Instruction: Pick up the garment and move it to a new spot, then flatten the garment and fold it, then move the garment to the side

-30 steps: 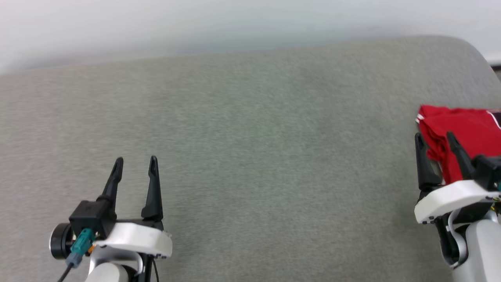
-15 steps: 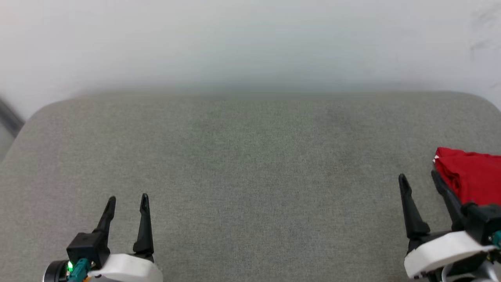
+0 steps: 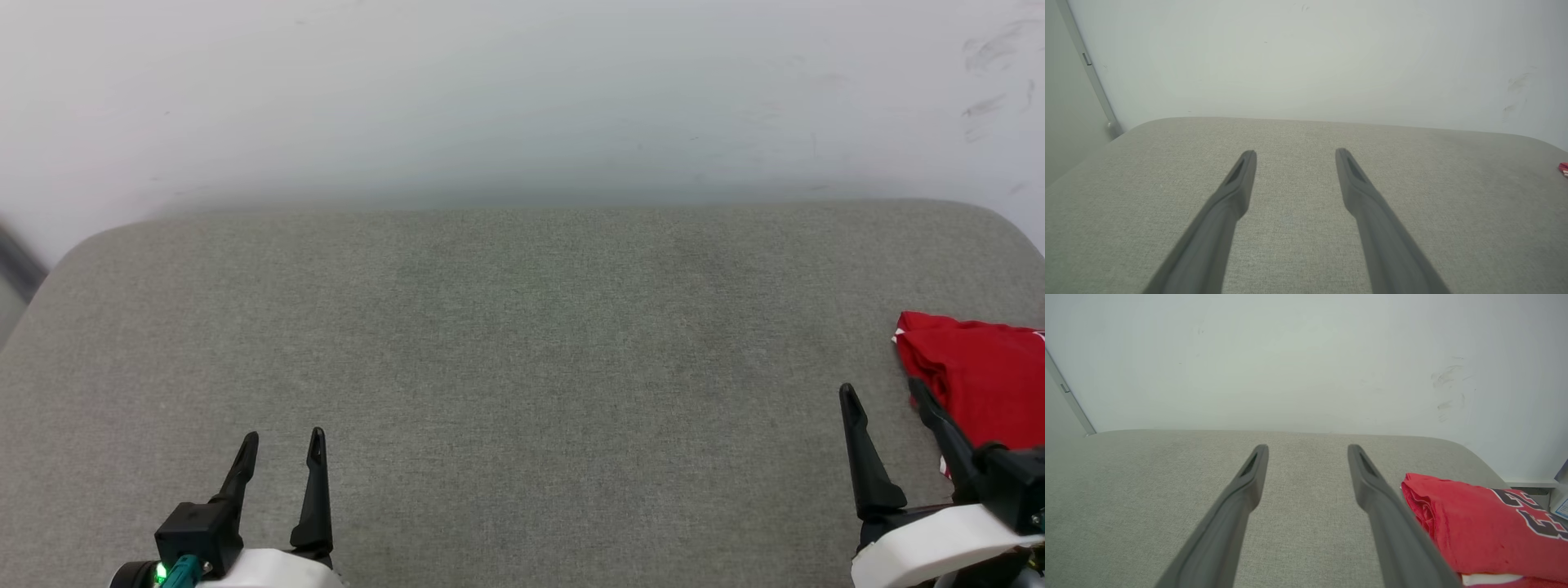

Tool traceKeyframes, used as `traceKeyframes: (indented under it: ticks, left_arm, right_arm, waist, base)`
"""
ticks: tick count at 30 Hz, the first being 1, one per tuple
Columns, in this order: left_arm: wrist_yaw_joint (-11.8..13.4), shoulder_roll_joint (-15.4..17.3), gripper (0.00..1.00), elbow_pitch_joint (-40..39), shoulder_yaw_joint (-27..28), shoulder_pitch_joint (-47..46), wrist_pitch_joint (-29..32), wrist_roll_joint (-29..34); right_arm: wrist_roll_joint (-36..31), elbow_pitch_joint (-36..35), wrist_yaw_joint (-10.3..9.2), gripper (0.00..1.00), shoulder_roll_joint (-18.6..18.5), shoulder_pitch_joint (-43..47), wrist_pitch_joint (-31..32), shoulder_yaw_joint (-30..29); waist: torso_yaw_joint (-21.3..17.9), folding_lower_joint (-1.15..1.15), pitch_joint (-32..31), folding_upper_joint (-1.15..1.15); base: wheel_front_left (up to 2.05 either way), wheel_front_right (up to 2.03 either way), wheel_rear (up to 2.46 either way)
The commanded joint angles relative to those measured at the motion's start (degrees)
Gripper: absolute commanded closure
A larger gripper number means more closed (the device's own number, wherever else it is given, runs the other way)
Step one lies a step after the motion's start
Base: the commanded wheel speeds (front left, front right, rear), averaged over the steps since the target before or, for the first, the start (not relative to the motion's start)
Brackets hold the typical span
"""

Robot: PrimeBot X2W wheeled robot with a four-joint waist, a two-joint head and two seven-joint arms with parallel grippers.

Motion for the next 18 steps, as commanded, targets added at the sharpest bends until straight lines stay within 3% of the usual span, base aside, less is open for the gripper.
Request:
traceKeyframes:
  ticks: [1, 7, 8, 11, 18]
  left_arm:
    - [0.08, 0.1, 0.0, 0.14, -0.04, -0.37, -0.07, -0.06]
    - [-0.24, 0.11, 0.0, 0.32, -0.22, -0.85, -0.11, -0.34]
    - [-0.27, 0.0, 1.0, 0.26, -0.16, -0.39, 0.01, -0.27]
    - [-0.41, -0.77, 1.0, 1.32, -0.34, 0.32, 0.14, -0.93]
    - [-2.4, -2.26, 1.0, 2.05, 1.86, -0.48, 1.93, -7.37]
  right_arm:
    - [-0.26, -0.12, -0.02, 0.0, 0.24, -0.56, 0.08, 0.1]
    - [-0.15, 0.15, -0.02, 0.0, 0.28, -0.87, -0.2, 0.46]
    - [0.03, 0.15, 0.0, 1.0, 0.12, -0.26, -0.07, 0.46]
    - [0.59, 1.54, 0.0, 1.0, 0.19, 0.27, -0.1, 0.6]
    - [9.29, 3.68, 0.0, 1.0, 0.08, -0.93, 0.01, 0.48]
  waist:
    - [-0.04, 0.01, 0.08, 0.0]
    - [-0.04, 0.01, 0.23, 0.0]
    - [-0.04, 0.01, 0.23, 0.0]
    - [-0.04, 0.01, 0.25, 0.0]
    - [0.03, 0.01, 0.32, 0.0]
  base:
    - [0.0, 0.0, 0.0]
    - [0.0, 0.0, 0.0]
    - [0.0, 0.0, 0.0]
    - [0.0, 0.0, 0.0]
    - [0.0, 0.0, 0.0]
